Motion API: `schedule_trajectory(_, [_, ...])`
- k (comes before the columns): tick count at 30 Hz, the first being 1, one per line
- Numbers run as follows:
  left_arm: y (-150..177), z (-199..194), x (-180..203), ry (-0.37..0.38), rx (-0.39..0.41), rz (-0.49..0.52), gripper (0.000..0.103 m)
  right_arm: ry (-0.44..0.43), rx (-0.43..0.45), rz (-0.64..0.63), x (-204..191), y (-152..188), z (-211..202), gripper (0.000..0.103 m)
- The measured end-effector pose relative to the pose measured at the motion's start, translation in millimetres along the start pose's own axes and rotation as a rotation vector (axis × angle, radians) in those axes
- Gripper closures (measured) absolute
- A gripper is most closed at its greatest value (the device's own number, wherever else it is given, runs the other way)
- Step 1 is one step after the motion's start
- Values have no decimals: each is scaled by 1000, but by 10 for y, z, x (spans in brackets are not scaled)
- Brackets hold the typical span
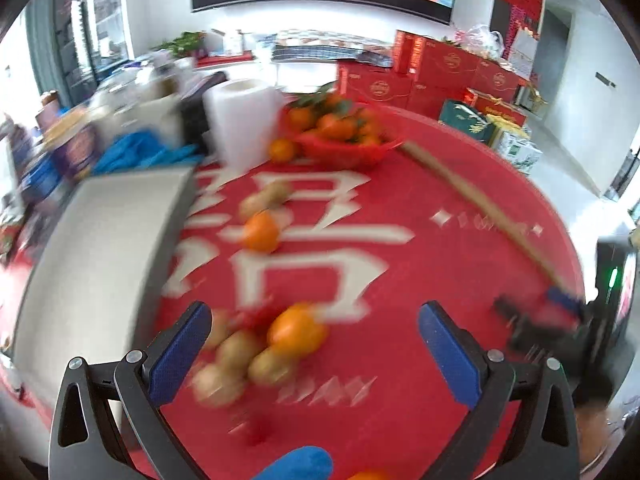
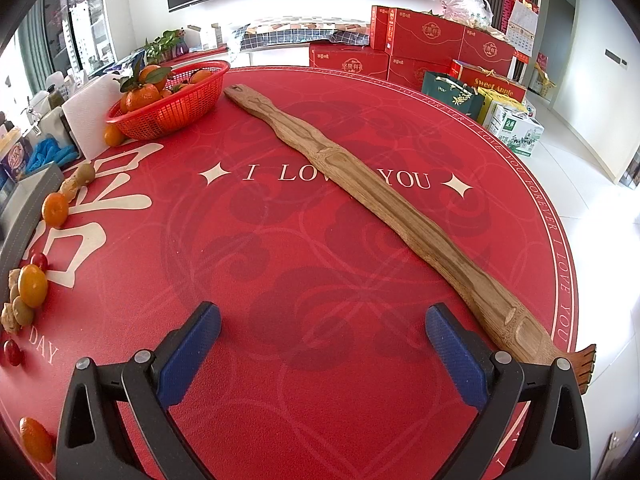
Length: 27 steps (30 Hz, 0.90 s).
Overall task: Organize fruits
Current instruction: 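Grasp the red cherry tomato with the left tool while the right tool grasps a mandarin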
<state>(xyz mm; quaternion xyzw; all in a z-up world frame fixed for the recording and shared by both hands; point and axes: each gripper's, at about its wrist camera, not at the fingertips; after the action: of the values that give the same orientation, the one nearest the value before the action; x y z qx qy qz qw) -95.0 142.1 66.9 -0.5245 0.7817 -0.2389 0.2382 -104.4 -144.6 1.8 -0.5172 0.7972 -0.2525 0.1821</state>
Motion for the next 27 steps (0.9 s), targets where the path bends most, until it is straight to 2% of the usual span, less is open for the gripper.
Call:
schedule_trajectory(3, [377, -49, -110, -35, -27, 16, 0, 0, 0, 0, 3, 0, -1, 0])
schedule_trajectory(9, [740, 68, -147, -28, -90, 0, 0, 1, 0, 1, 10, -7, 1, 0])
schedule_trajectory(13, [804, 269, -179, -11, -127, -43, 0, 1, 0, 1, 23, -6, -5, 0])
schedule_trajectory(15, [790, 293, -162, -37, -104, -41, 0, 1, 0, 1, 22, -6, -5, 0])
schedule_trajectory(23, [785, 306, -154, -61, -65, -67, 0, -6, -9, -2, 47, 19, -38, 0])
schedule_trajectory(24, [785, 306, -159, -59, -67, -67, 0, -35, -14, -15, 31, 61, -80, 0])
schedule_trajectory(27, [757, 315, -171, -49, -84, -66, 0, -269, -40, -85, -117, 304, -322, 0])
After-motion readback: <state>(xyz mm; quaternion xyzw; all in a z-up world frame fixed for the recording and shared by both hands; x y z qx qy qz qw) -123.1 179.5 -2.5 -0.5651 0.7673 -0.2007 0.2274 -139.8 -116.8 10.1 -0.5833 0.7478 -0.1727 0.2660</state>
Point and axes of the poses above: each gripper's, at about its wrist camera, not at the fingertips, and z roughly the way its jaws point, x to its right, y to its underside, and after that the axes turned 14 degrees about z, right-handed
